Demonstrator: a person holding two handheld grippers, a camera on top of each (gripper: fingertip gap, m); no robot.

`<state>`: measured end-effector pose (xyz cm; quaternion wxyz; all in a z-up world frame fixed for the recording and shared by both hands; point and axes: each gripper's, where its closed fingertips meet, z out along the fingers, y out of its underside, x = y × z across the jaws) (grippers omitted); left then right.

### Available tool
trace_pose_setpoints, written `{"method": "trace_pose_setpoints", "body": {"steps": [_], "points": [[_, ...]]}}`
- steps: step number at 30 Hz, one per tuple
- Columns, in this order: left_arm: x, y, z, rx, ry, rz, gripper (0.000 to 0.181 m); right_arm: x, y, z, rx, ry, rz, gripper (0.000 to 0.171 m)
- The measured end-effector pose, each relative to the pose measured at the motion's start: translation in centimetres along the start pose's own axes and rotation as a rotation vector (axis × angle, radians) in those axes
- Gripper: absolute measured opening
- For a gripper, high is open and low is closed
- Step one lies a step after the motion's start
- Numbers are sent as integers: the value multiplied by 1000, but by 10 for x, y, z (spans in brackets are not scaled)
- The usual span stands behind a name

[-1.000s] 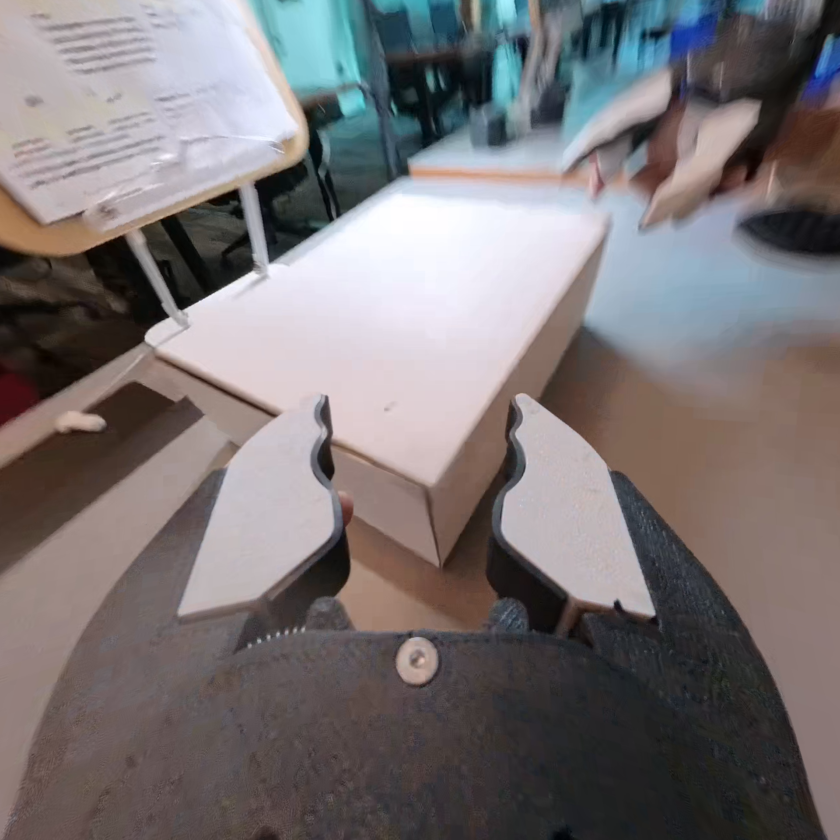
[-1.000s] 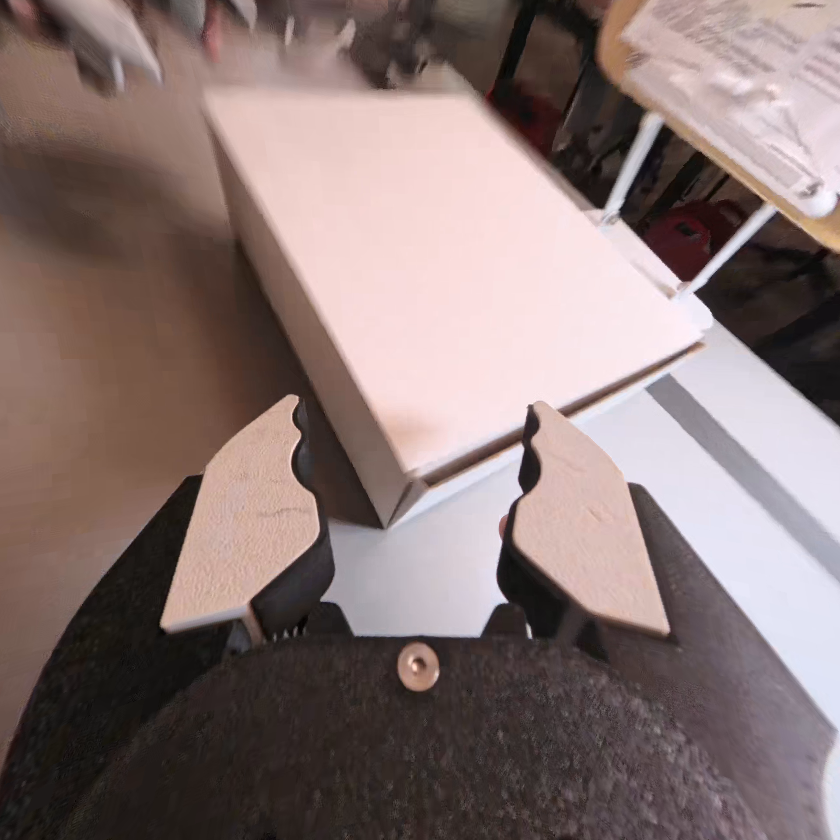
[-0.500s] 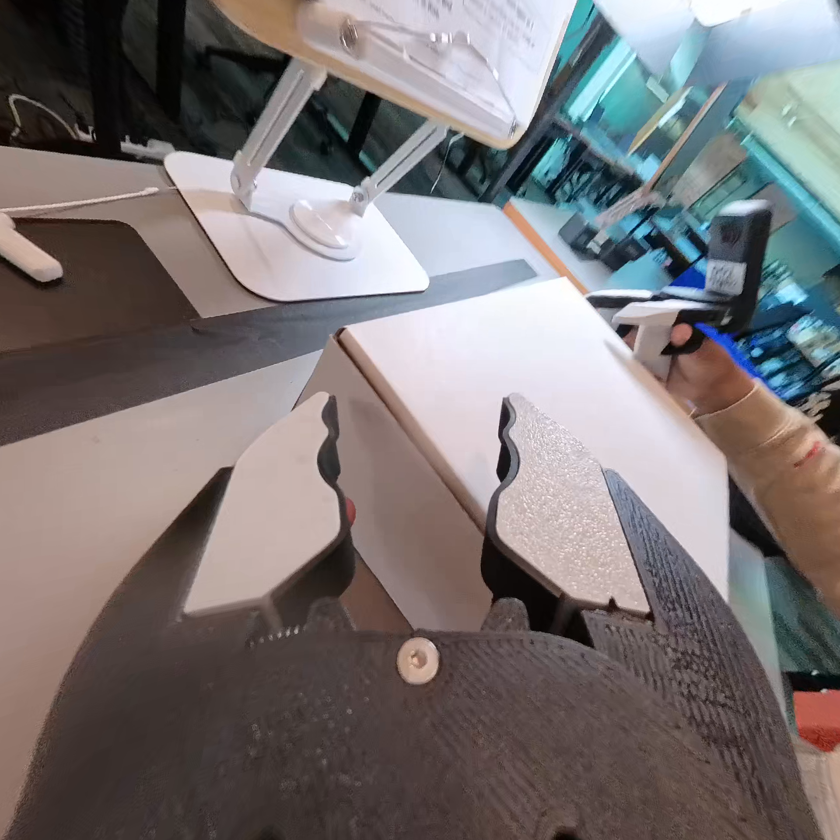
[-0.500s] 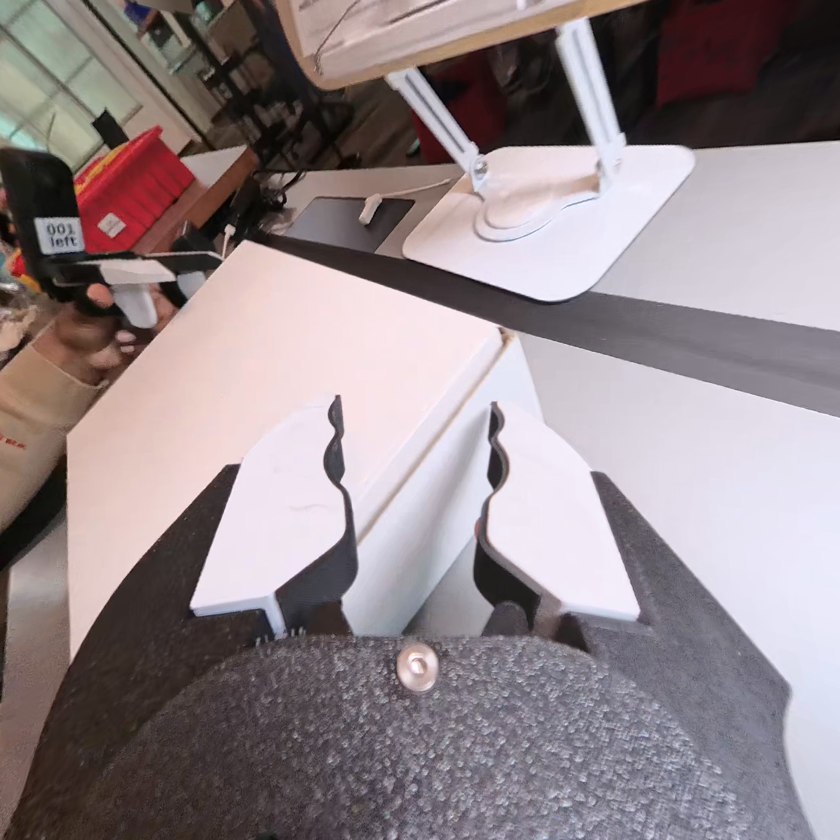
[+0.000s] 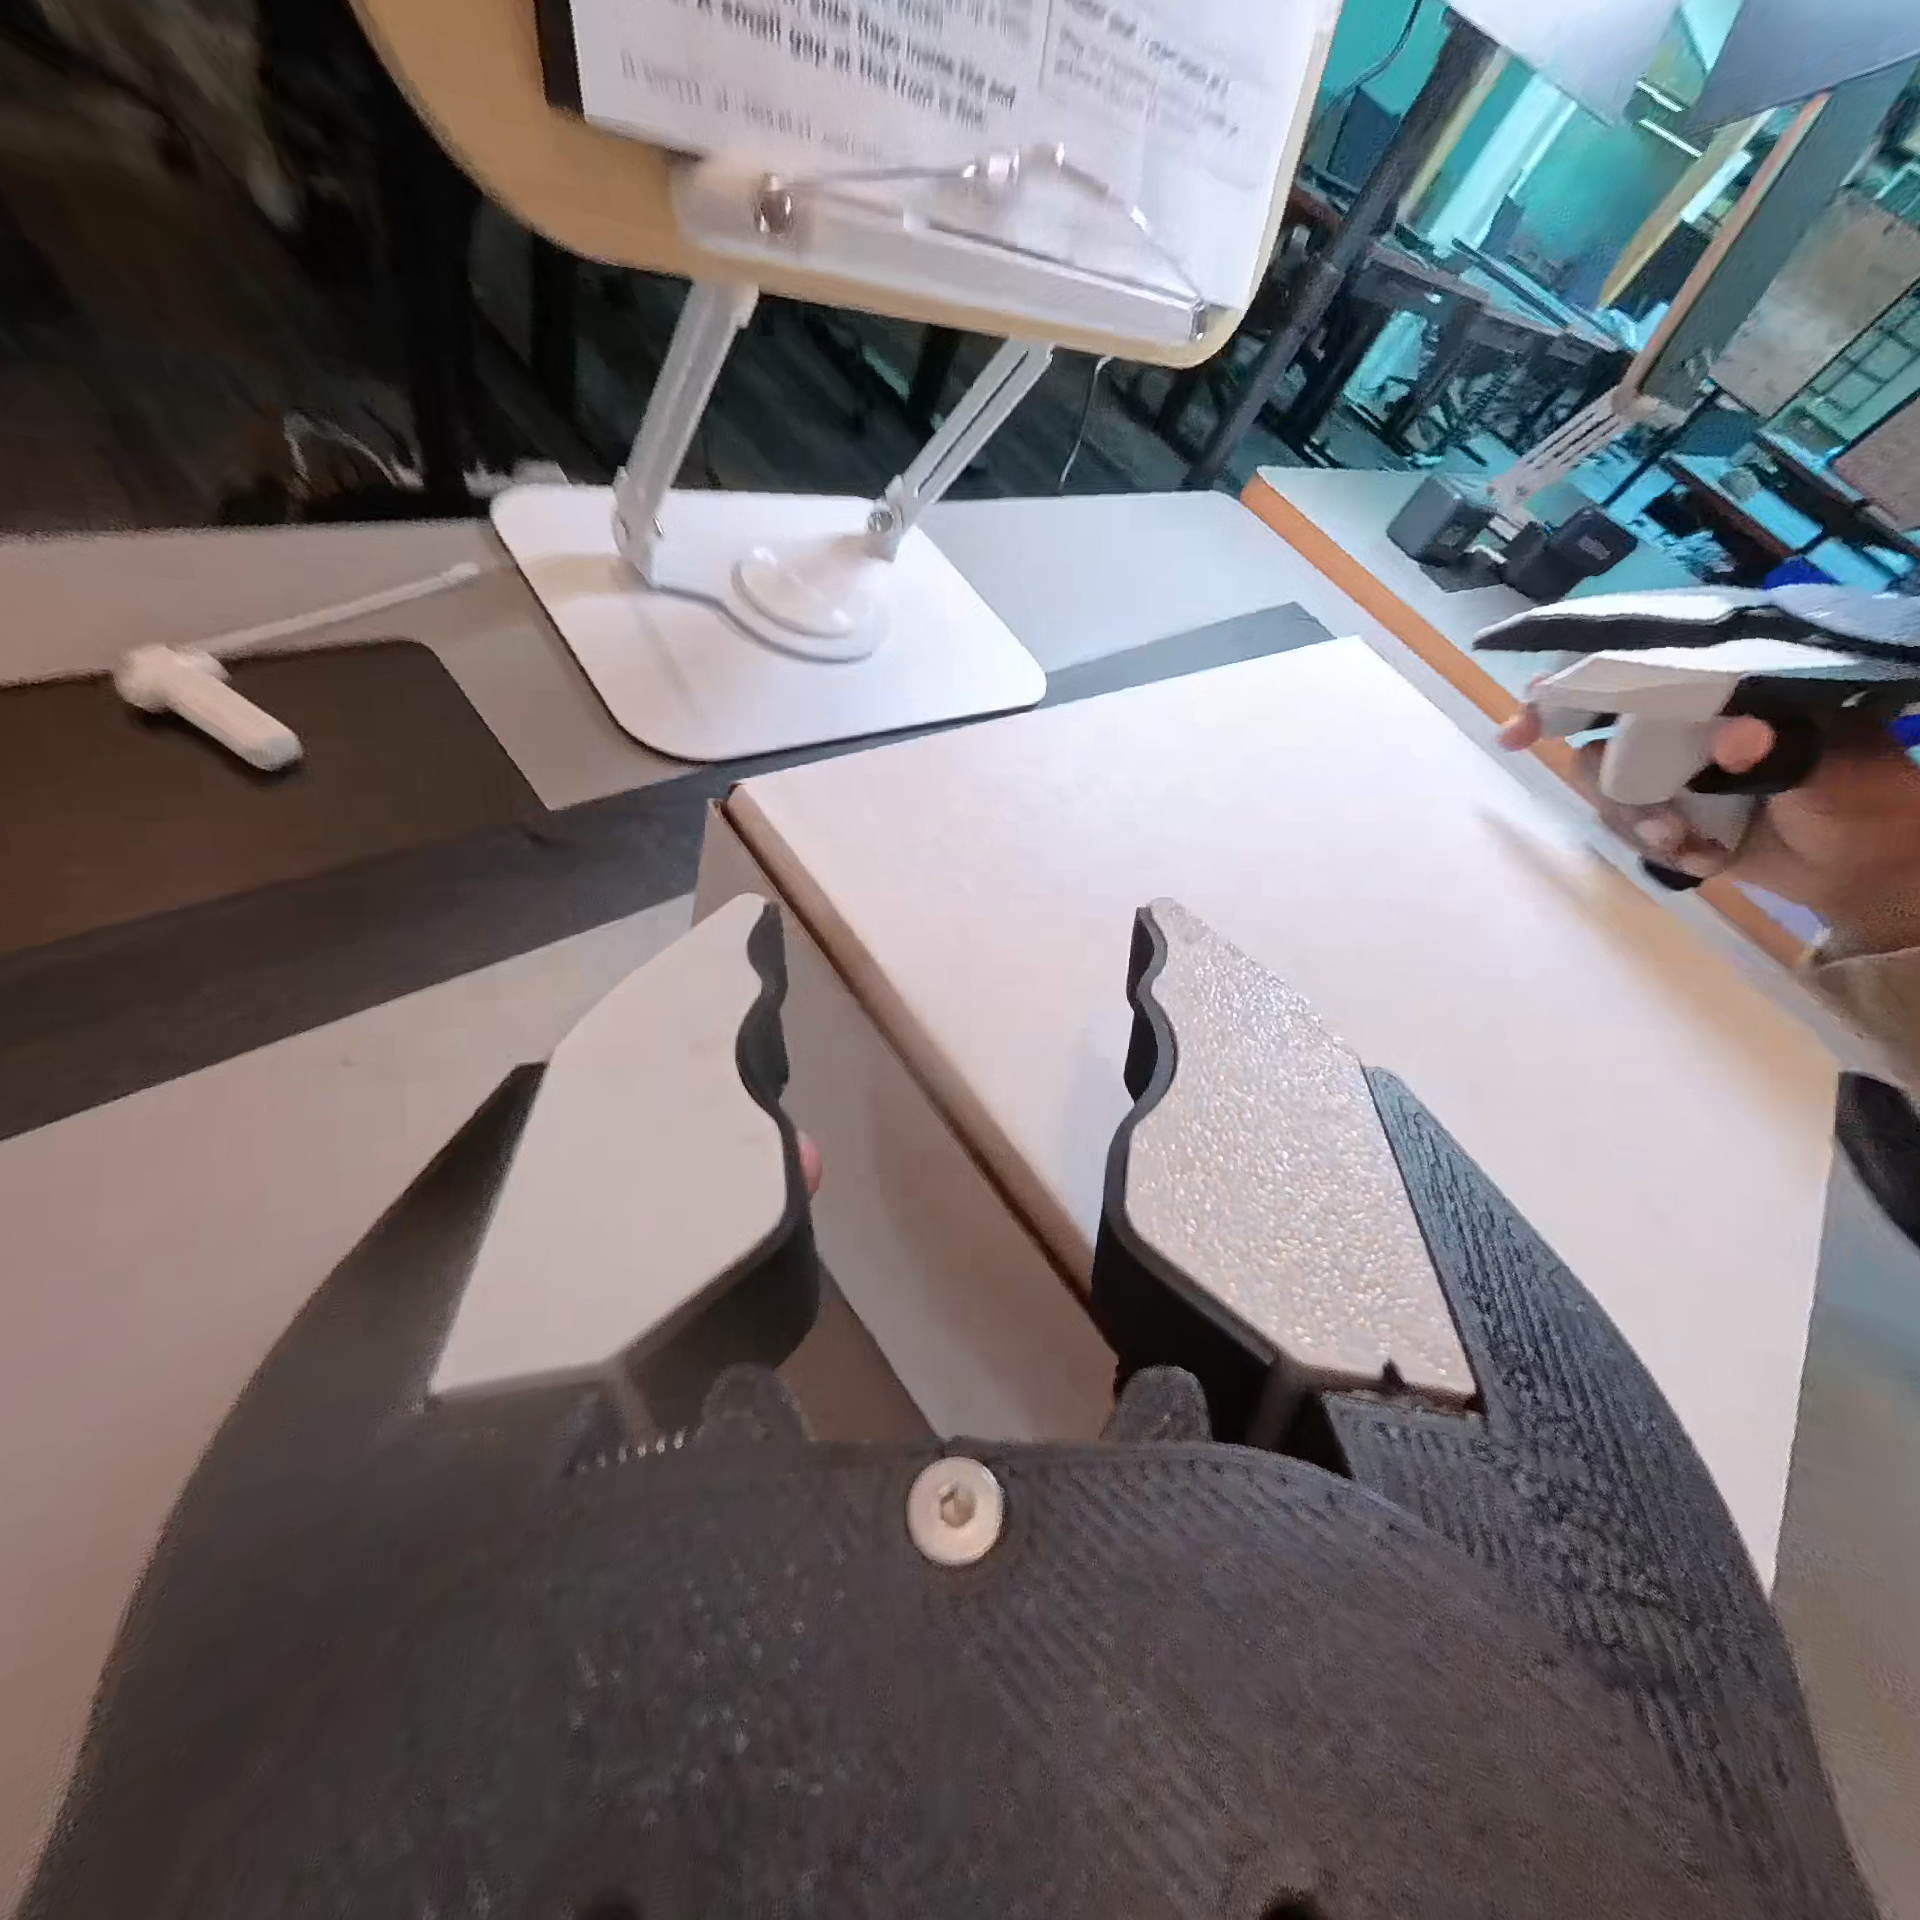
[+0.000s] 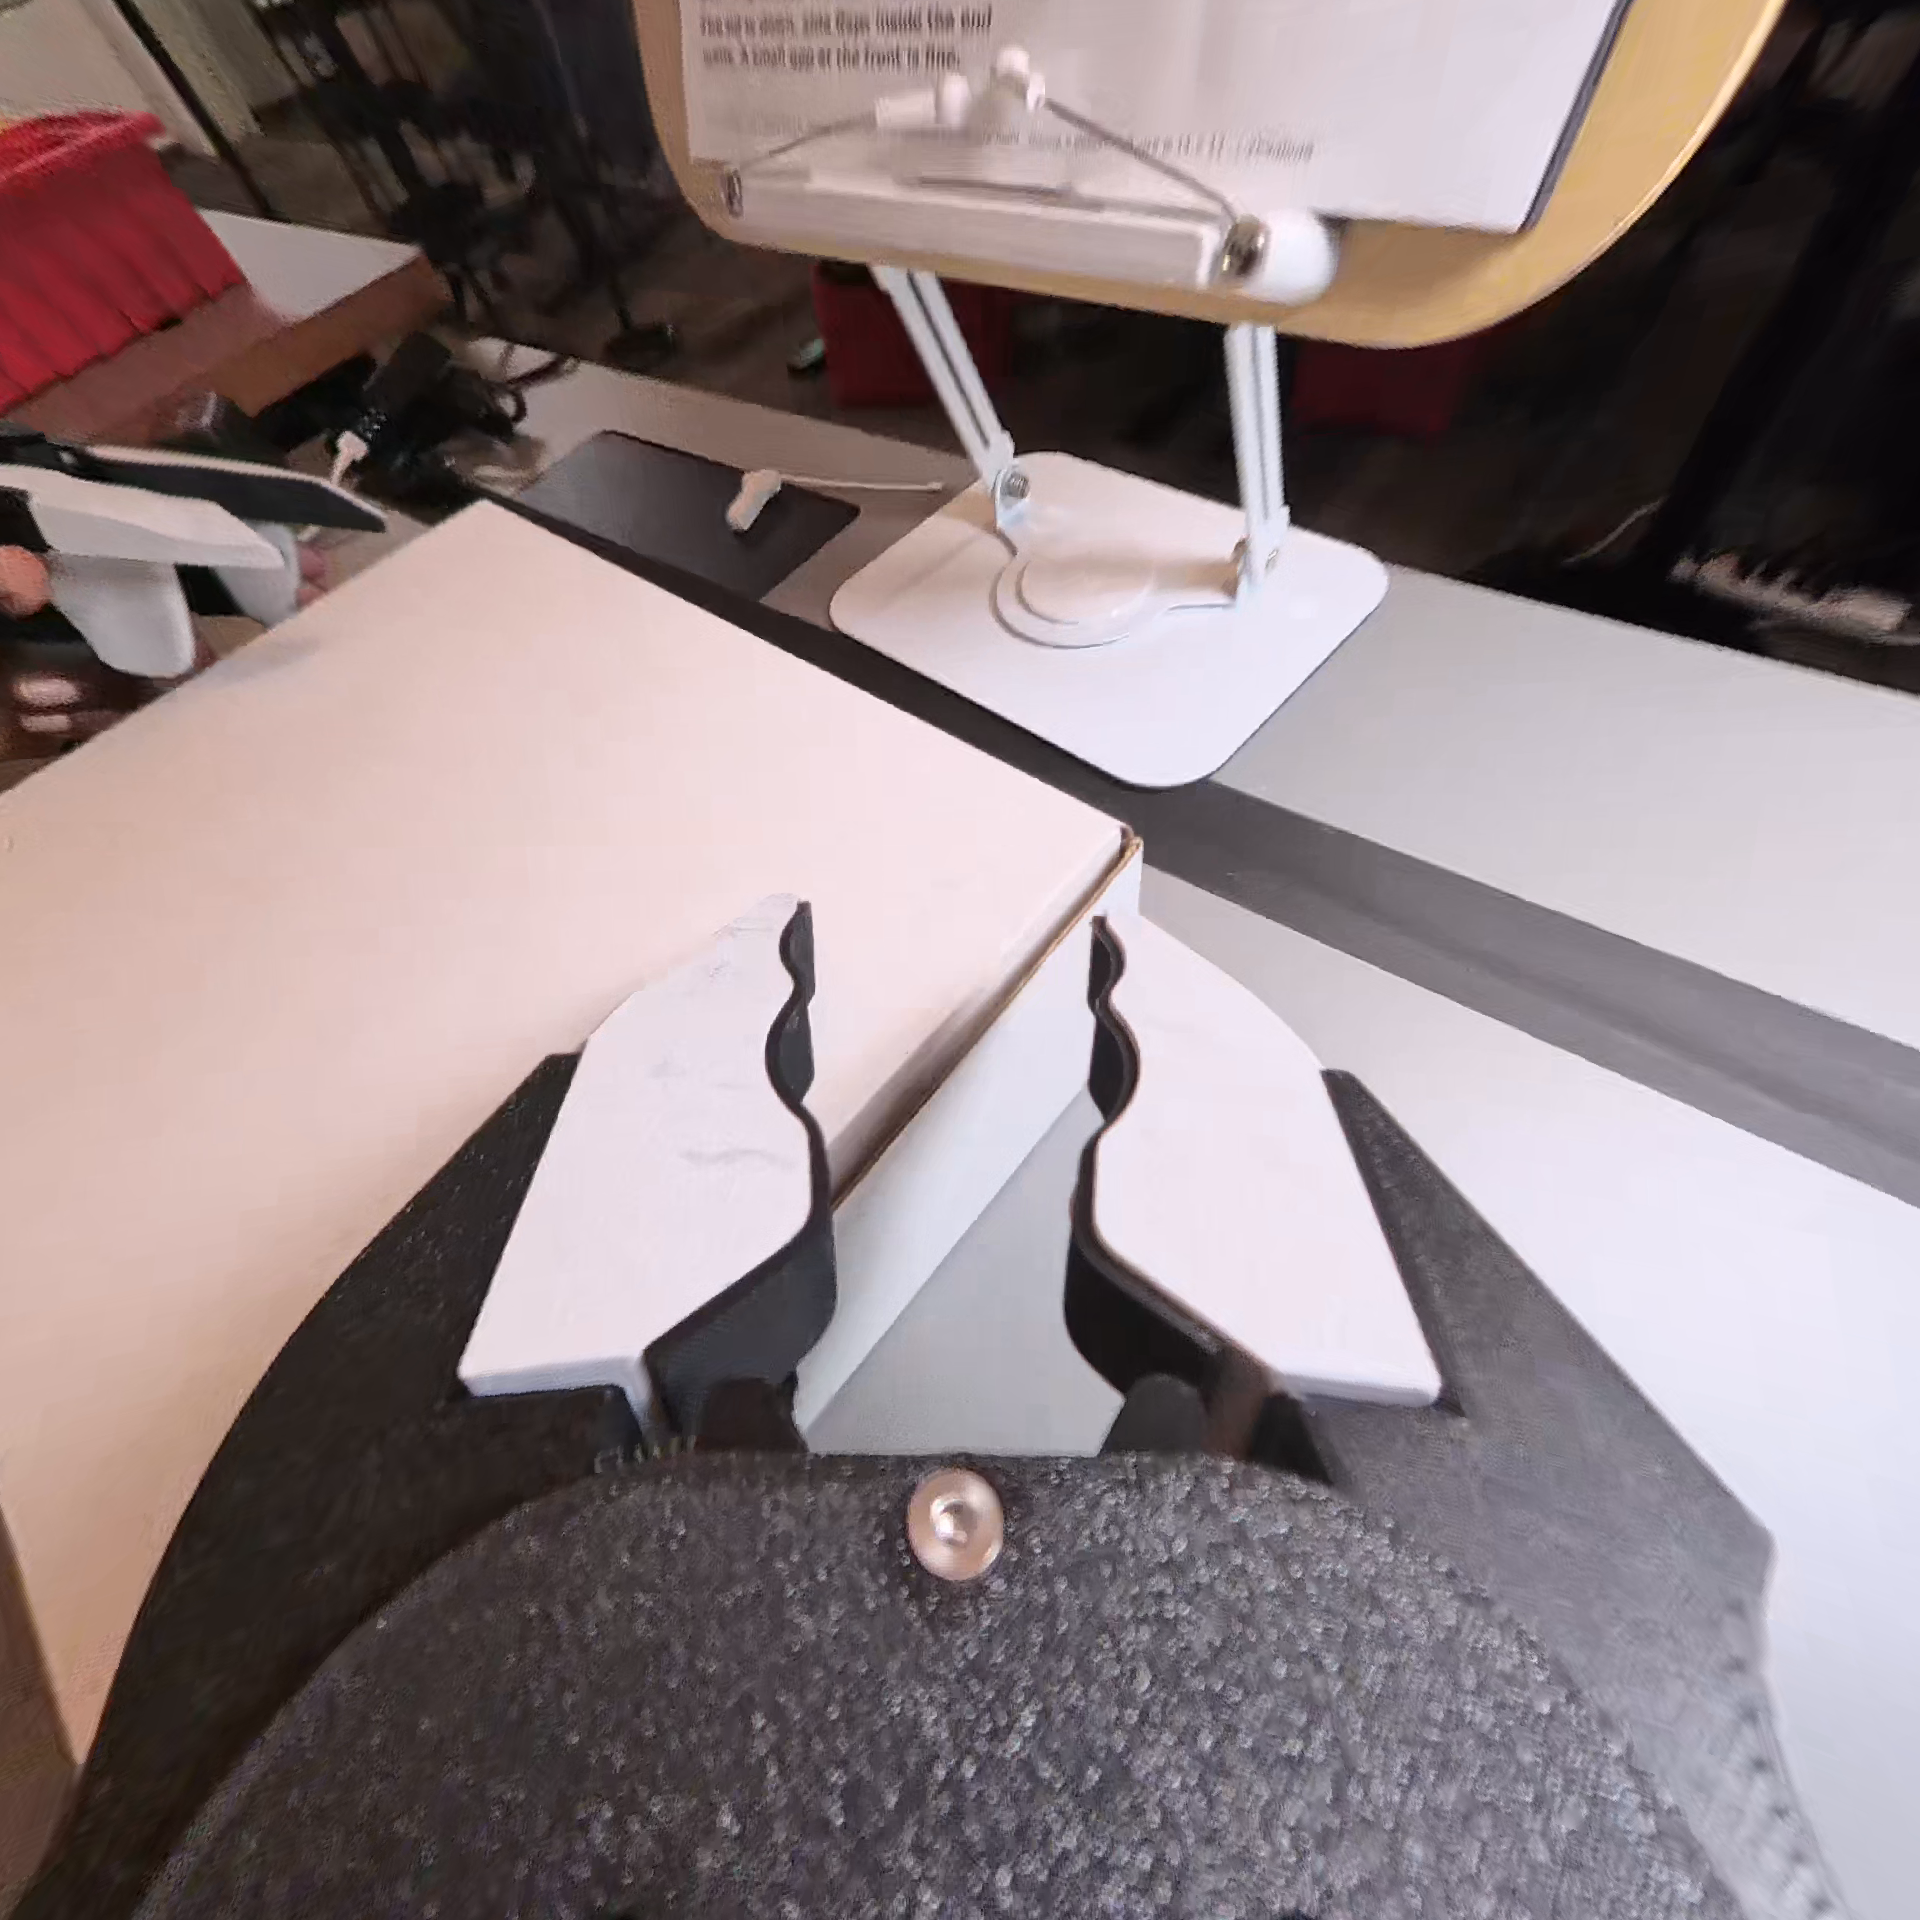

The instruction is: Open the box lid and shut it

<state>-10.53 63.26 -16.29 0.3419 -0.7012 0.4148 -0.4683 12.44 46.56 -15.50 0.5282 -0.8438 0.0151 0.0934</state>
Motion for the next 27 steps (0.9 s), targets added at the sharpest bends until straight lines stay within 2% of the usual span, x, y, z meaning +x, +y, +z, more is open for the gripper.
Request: {"method": "trace_pose_setpoints", "body": {"steps": [4, 11, 15, 19, 23, 27], "points": [[21, 10, -38, 50, -53, 181, 66, -20, 11, -45, 38, 92, -152, 65], [70, 42, -101, 118, -86, 328, 66, -76, 50, -113, 103, 125, -232, 71], [86, 66, -124, 163, -136, 319, 67, -97, 82, -129, 134, 157, -237, 79], [92, 94, -143, 245, -259, 279, 69, -103, 114, -138, 162, 227, -223, 85], [98, 130, -155, 233, -363, 256, 69, -115, 145, -146, 173, 257, -146, 87], [109, 147, -158, 232, -418, 222, 69, -125, 165, -151, 170, 292, -116, 89]]}}
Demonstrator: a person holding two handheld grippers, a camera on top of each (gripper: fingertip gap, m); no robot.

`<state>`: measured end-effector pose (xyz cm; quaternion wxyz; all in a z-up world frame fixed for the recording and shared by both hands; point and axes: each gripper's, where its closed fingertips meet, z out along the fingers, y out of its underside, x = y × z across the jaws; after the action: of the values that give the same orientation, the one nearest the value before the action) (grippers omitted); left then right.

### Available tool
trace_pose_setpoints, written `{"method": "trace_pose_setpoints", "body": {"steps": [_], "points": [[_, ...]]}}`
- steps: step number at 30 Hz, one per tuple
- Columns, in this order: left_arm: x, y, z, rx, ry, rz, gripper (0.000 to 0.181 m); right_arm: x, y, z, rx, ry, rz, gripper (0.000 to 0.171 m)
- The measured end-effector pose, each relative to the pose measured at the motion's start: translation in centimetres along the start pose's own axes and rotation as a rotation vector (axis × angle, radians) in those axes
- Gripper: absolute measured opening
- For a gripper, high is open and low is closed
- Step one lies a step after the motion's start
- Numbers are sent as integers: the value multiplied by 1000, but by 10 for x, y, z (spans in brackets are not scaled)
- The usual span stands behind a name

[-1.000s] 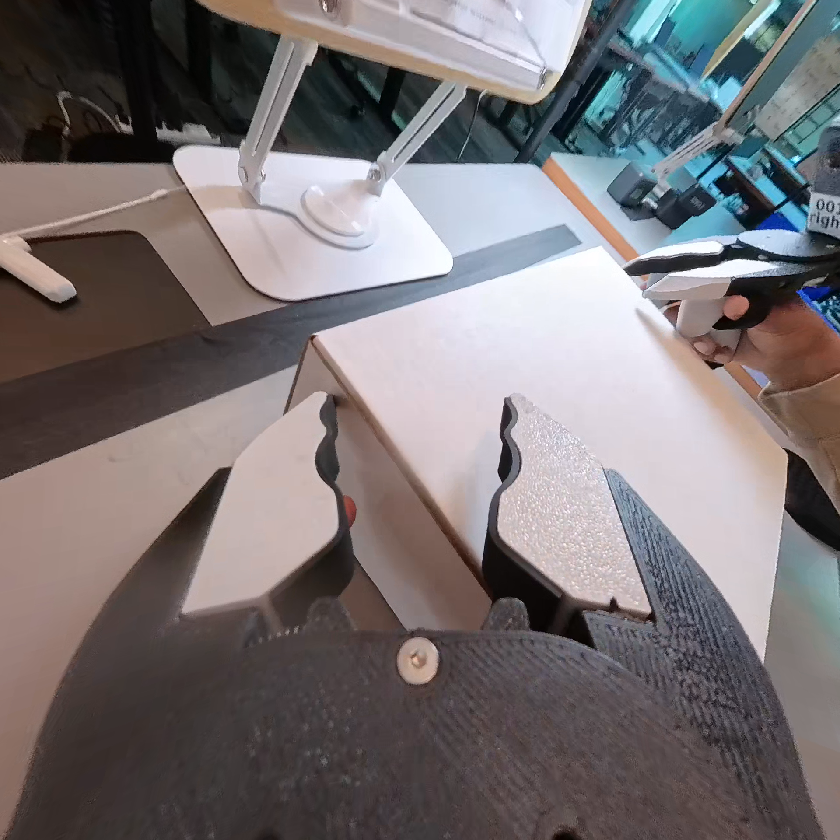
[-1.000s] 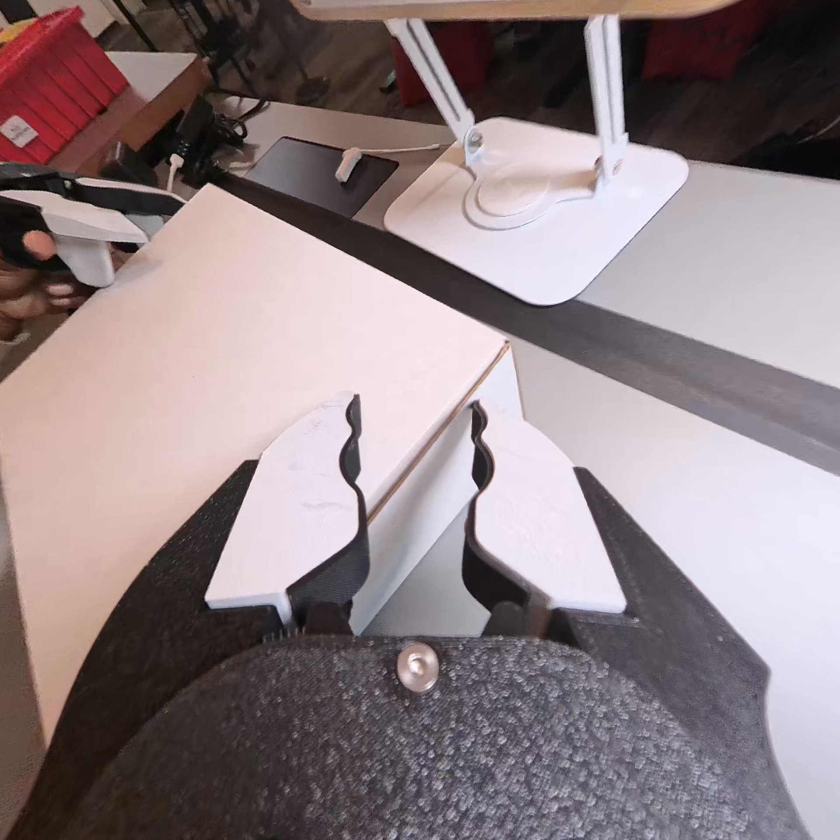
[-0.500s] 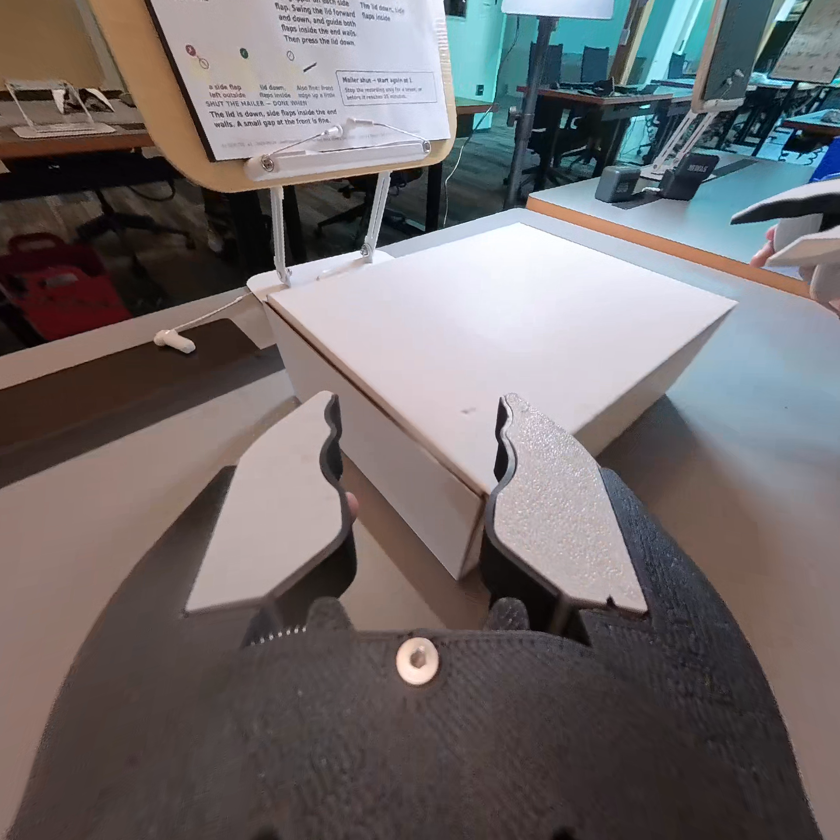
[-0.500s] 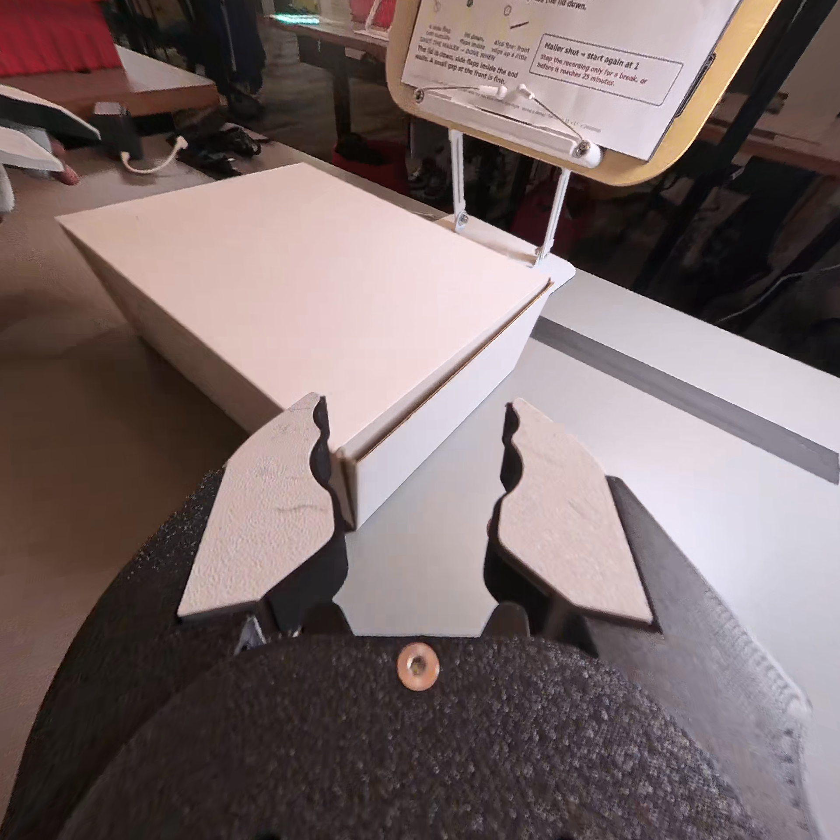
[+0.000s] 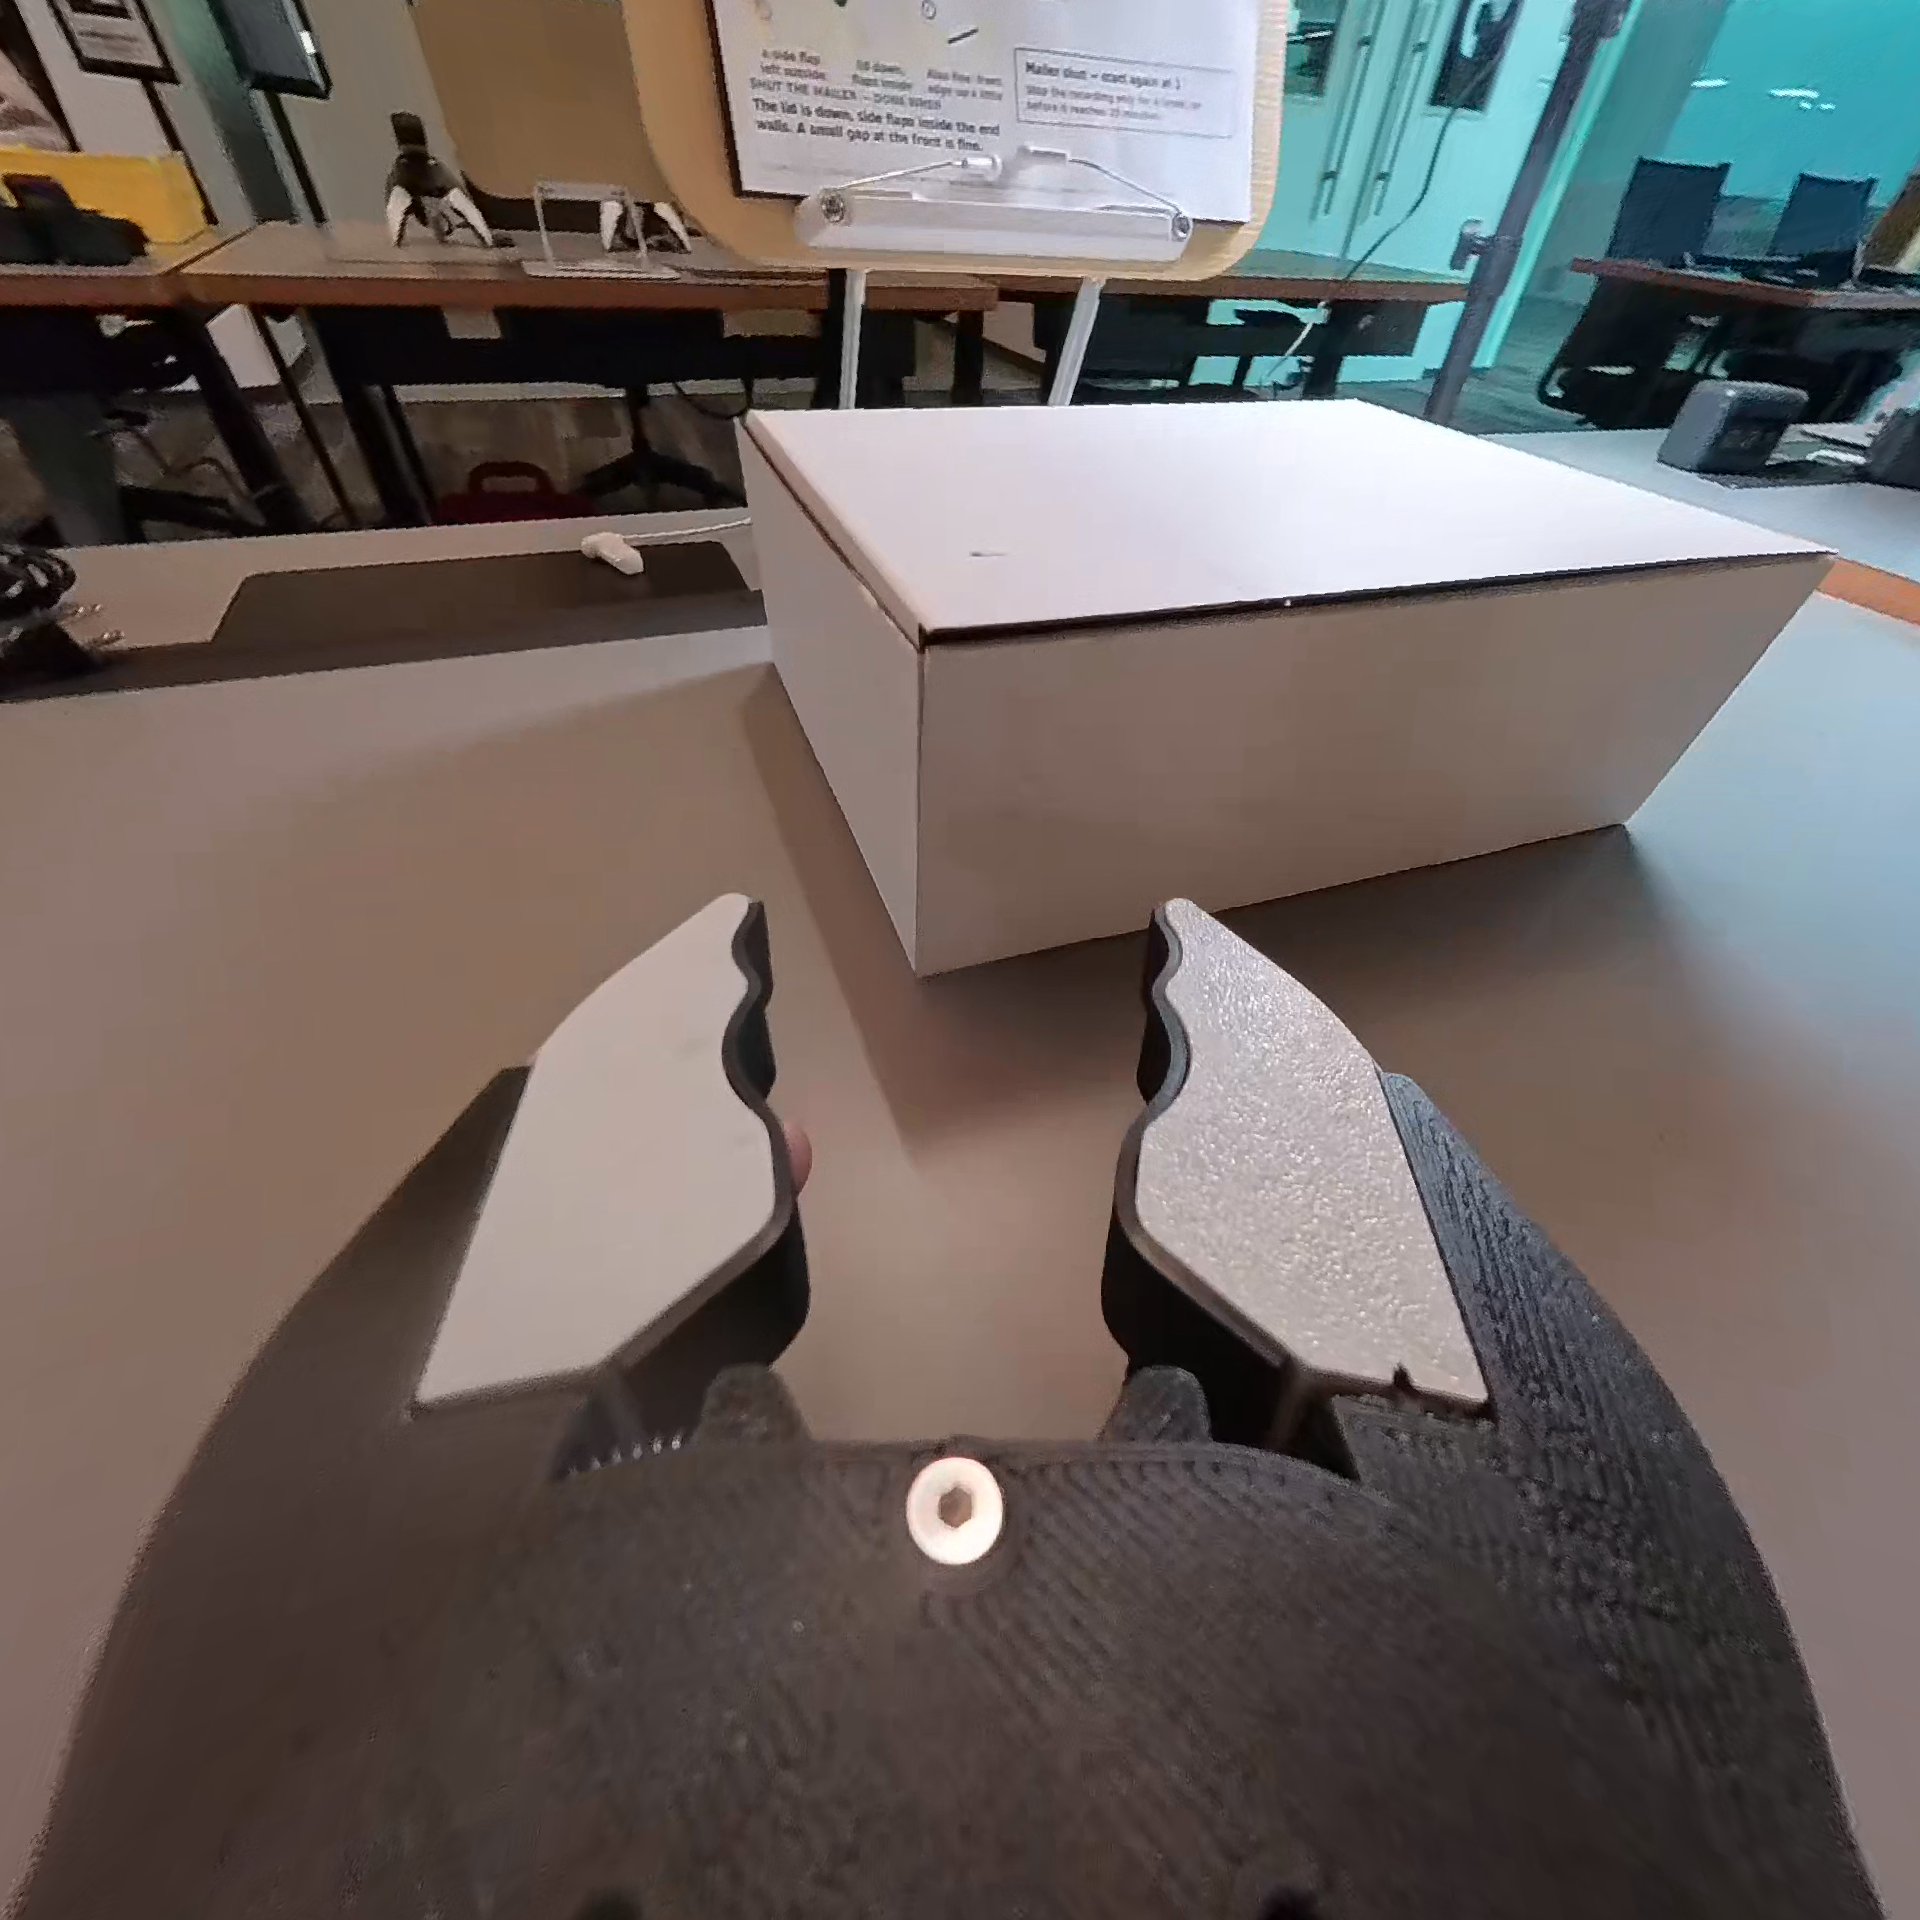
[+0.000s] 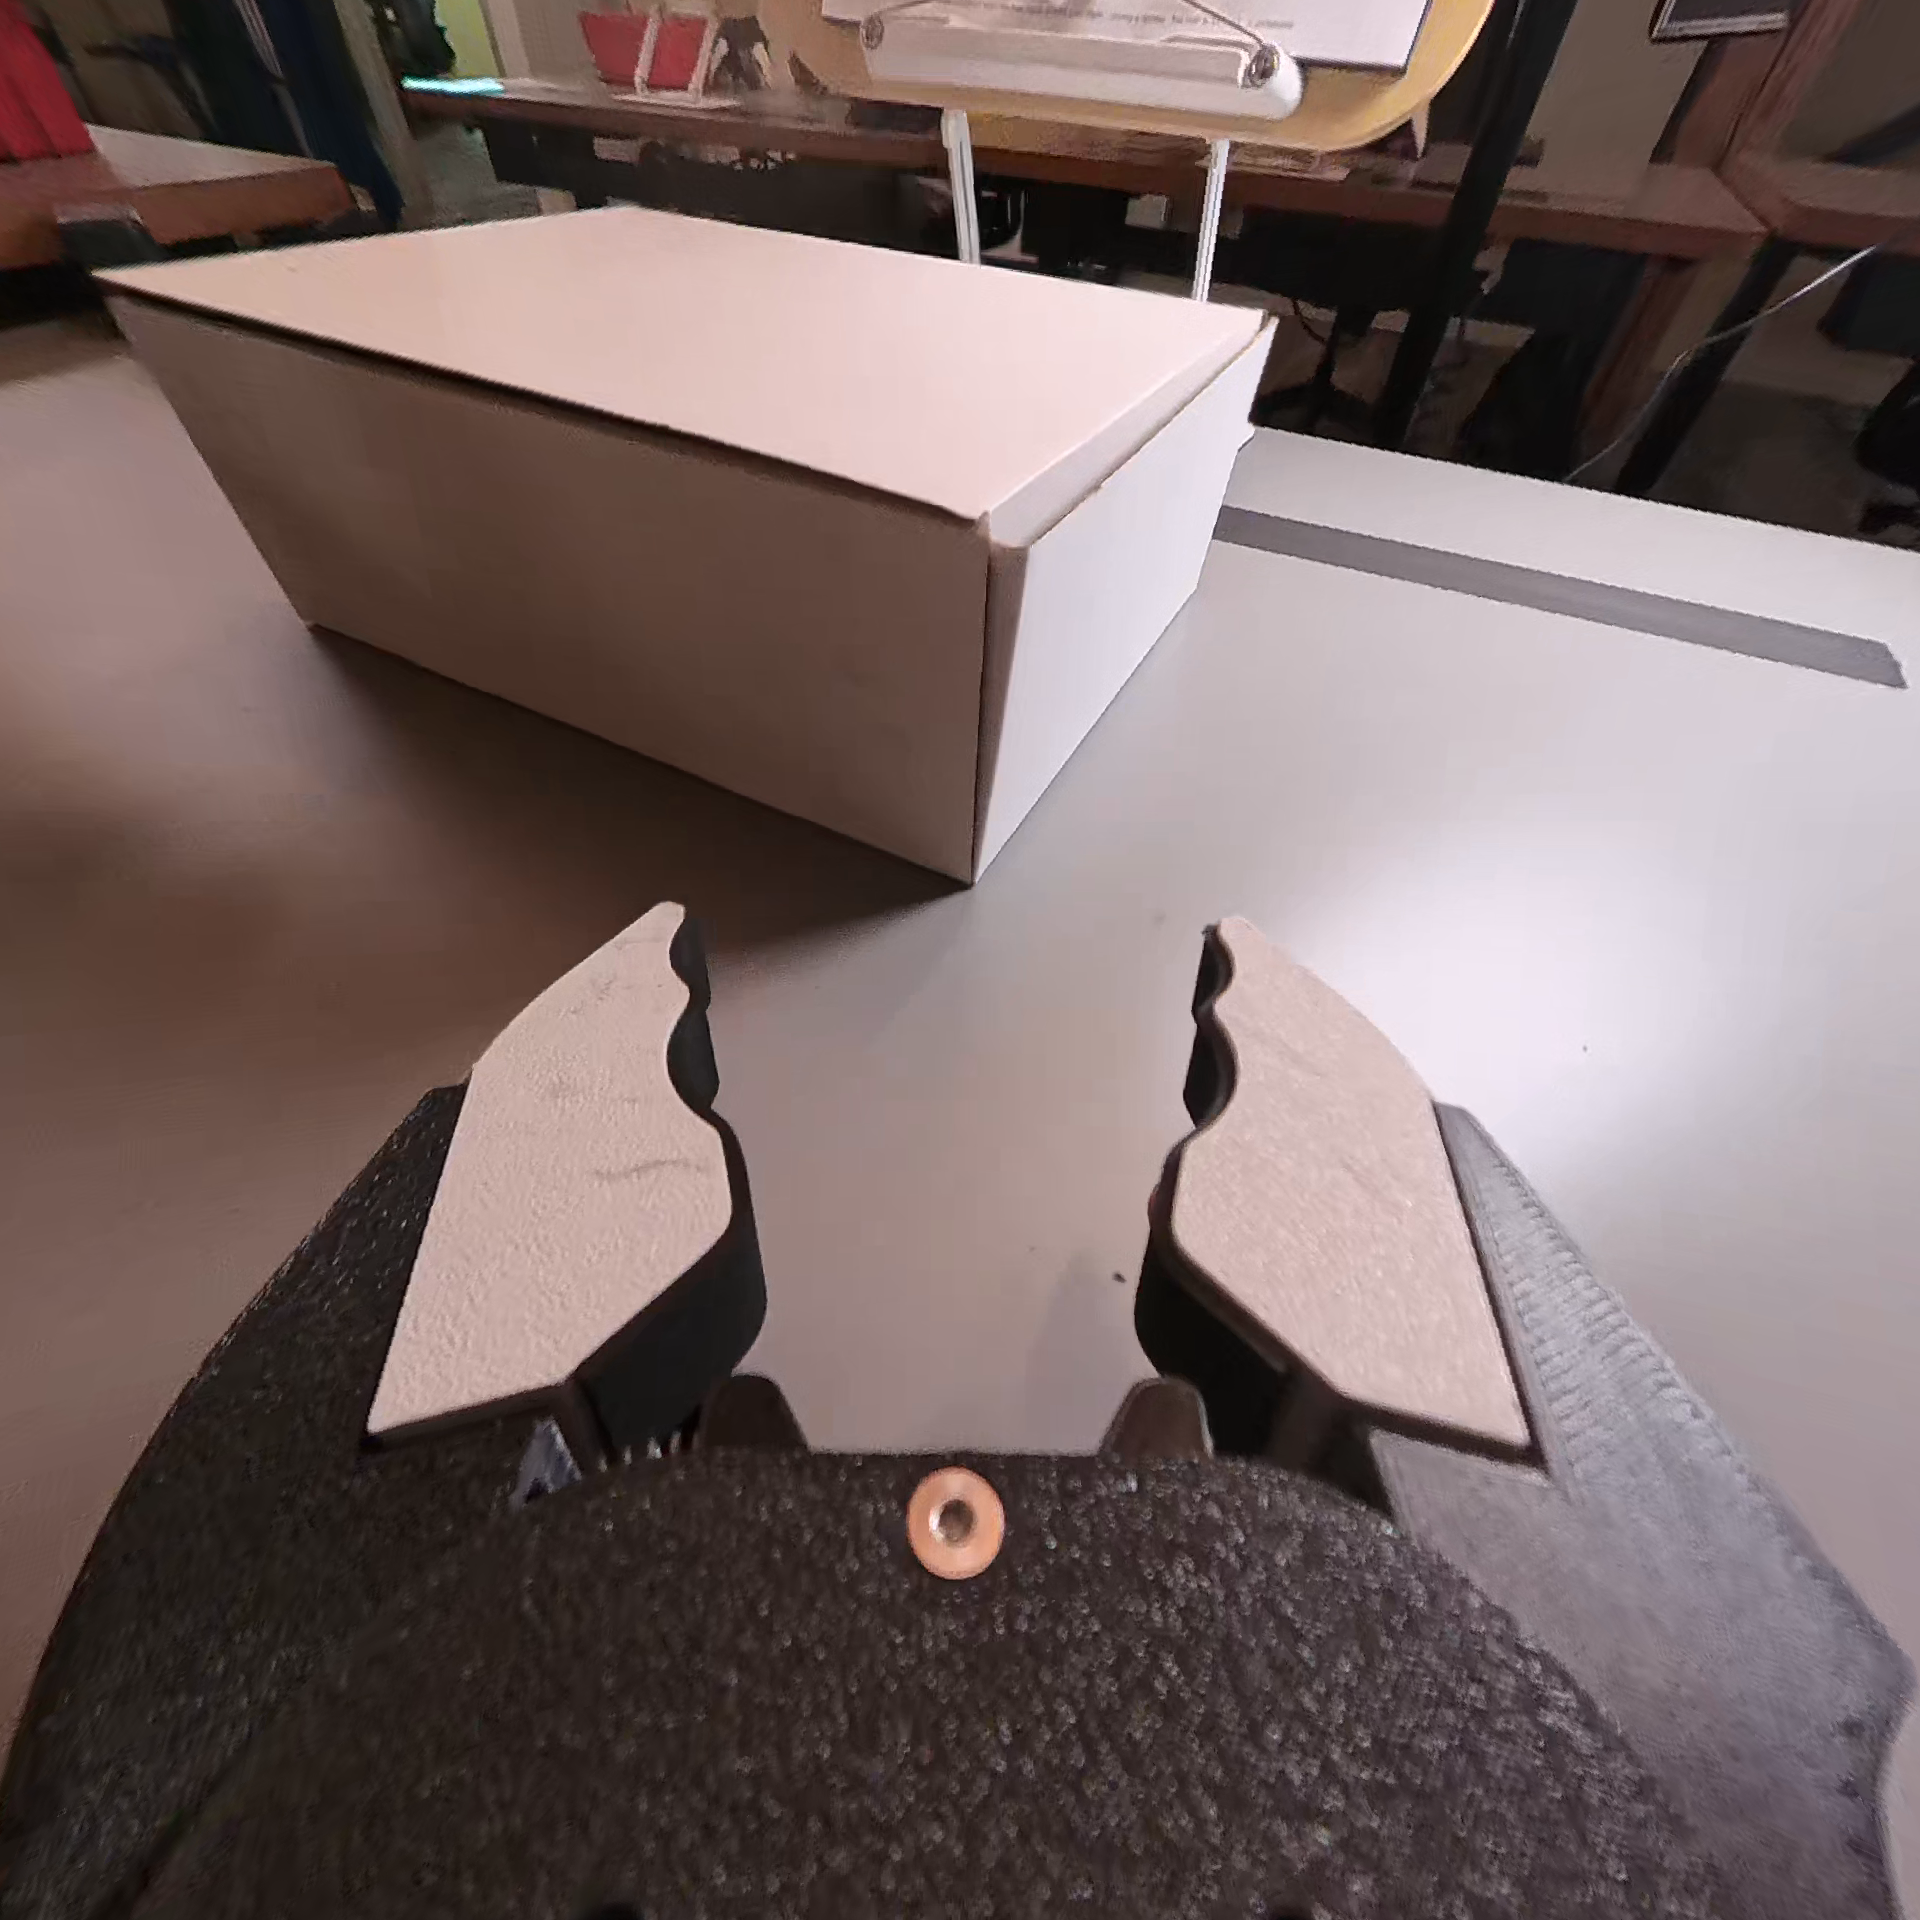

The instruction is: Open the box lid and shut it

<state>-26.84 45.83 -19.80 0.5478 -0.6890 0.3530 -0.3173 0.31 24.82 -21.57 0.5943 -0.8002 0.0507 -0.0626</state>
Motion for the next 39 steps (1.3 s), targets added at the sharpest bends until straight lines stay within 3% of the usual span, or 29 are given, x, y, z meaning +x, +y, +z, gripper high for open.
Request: {"method": "trace_pose_setpoints", "body": {"steps": [5, 16, 21, 25, 29, 34, 39], "points": [[3, 2, -1, 13, -102, 39, 68, 5, -3, -2, 11, 69, -60, 90], [4, 16, 3, -68, -98, 87, 69, 0, 7, 3, -60, 23, -84, 92], [-4, -3, 2, -48, 97, 99, 66, 12, 7, 7, -87, -95, -118, 91], [-38, -17, 4, -78, 217, 138, 65, 31, 0, 10, -88, -209, -99, 91], [-65, -34, 5, -72, 446, 93, 62, 58, -9, 19, -94, -288, -101, 92], [-108, -25, 25, -189, 643, 100, 61, 92, -7, 43, -137, -408, -107, 92], [-117, -17, 58, -240, 820, 15, 64, 108, -4, 74, -182, -560, -2, 90]]}}
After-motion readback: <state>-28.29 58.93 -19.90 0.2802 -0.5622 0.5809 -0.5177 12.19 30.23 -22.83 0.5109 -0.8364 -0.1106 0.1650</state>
